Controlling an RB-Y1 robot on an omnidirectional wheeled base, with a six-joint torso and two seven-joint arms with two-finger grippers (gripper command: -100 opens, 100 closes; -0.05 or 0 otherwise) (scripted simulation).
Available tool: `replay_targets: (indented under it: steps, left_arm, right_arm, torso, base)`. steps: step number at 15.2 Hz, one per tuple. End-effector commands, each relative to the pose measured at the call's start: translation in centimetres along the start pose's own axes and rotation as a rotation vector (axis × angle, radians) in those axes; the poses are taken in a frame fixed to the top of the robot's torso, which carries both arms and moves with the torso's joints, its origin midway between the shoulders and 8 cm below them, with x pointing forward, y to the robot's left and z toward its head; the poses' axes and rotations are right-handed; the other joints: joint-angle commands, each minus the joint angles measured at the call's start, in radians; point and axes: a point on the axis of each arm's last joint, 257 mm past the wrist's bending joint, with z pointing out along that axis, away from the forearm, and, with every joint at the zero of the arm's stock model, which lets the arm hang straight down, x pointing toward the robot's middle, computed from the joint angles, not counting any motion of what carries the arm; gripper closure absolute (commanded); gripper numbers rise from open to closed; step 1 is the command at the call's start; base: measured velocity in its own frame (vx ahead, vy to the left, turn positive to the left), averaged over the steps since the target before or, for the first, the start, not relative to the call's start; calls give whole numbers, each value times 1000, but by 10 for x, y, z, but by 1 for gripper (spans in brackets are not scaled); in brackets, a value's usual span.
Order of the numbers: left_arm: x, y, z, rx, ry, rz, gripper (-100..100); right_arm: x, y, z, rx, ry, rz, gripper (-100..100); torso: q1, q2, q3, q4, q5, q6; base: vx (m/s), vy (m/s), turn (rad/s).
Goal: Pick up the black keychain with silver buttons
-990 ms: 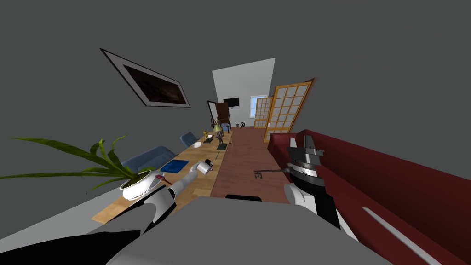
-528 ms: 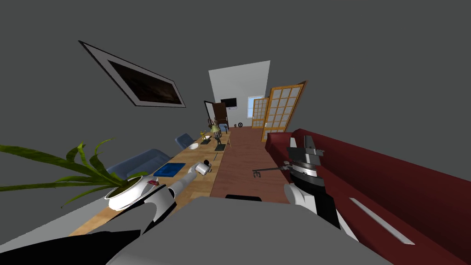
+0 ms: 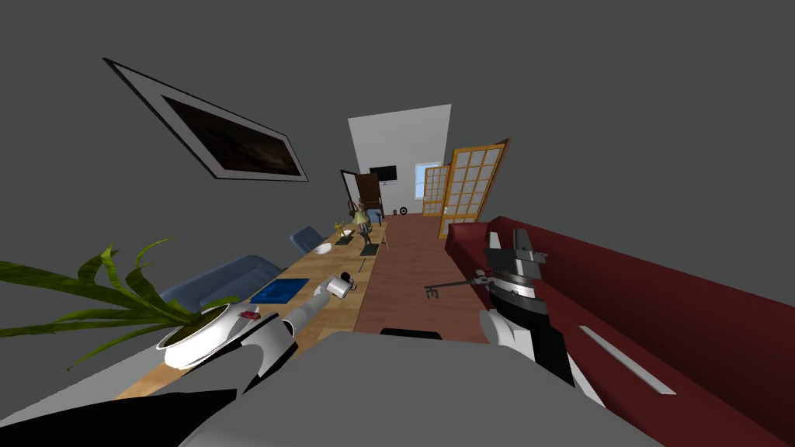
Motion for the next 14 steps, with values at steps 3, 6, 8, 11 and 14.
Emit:
replay_targets:
  steps: [3, 6, 8, 11, 14]
  left_arm:
    - [5, -13, -6, 11, 6, 15, 100]
    - [10, -23, -11, 18, 11, 31, 100]
    - [13, -30, -15, 22, 15, 42, 100]
    - [-3, -35, -21, 10, -18, 35, -100]
    - [-13, -36, -25, -6, -38, 29, -100]
  right_arm:
    - [0, 0, 0, 0, 0, 0, 0]
    - [0, 0, 0, 0, 0, 0, 0]
    - [0, 0, 0, 0, 0, 0, 0]
    - [0, 0, 0, 0, 0, 0, 0]
    - [0, 0, 0, 0, 0, 0, 0]
  torso:
    - [0, -1, -1, -1, 0, 0]
    - [0, -1, -1, 0, 0, -1]
    - [0, -1, -1, 0, 0, 0]
    - [0, -1, -1, -1, 0, 0]
    - [-1, 0, 0, 0, 0, 0]
  base:
    - [-2, 0, 52]
    - [-11, -11, 150]
    - [-6, -6, 49]
    - [-9, -8, 52]
    - [-18, -25, -26]
